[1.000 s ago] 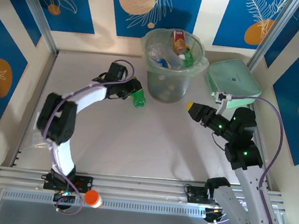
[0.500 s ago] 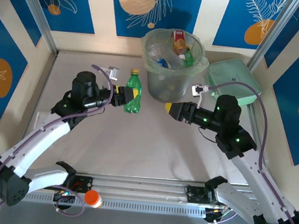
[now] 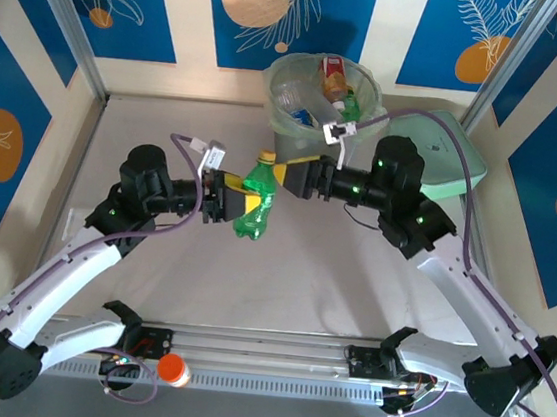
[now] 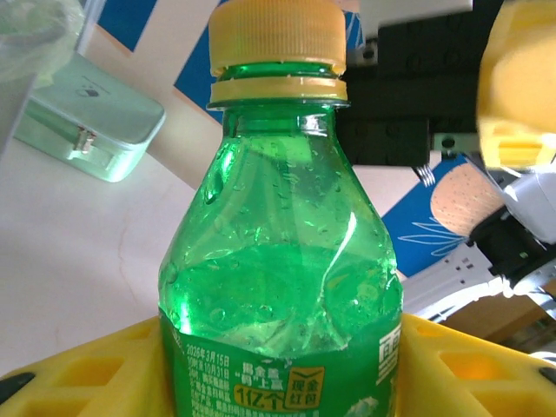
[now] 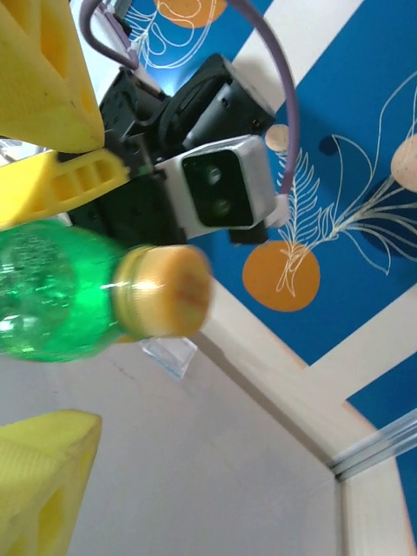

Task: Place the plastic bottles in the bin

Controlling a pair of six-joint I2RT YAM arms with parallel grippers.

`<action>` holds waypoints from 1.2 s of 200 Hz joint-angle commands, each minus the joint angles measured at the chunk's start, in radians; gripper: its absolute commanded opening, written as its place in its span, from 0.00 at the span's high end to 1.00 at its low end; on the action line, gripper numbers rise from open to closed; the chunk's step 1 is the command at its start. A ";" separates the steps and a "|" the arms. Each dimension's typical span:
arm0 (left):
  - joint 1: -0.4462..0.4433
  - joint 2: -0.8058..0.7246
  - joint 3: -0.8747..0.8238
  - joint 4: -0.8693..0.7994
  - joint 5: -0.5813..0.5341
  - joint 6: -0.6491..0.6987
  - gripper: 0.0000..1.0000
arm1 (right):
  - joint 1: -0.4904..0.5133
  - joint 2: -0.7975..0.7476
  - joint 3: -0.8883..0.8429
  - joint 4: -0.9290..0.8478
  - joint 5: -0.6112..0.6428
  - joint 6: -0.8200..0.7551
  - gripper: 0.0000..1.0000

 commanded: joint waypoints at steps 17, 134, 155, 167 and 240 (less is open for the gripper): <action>-0.015 -0.007 0.001 0.074 0.069 -0.023 0.44 | 0.010 0.059 0.065 0.008 -0.105 -0.019 0.30; -0.025 0.017 0.016 0.097 0.113 -0.047 0.41 | 0.065 0.085 0.084 0.002 -0.093 -0.041 0.79; -0.026 -0.002 0.029 0.053 0.058 -0.032 0.16 | 0.059 0.068 0.084 -0.005 -0.067 -0.046 0.81; -0.026 -0.021 0.061 -0.038 -0.025 0.006 0.05 | 0.039 0.052 0.089 -0.022 -0.042 -0.054 0.83; -0.026 -0.153 0.197 -0.481 -0.668 0.163 0.00 | -0.444 0.112 0.303 -0.193 0.086 -0.046 0.92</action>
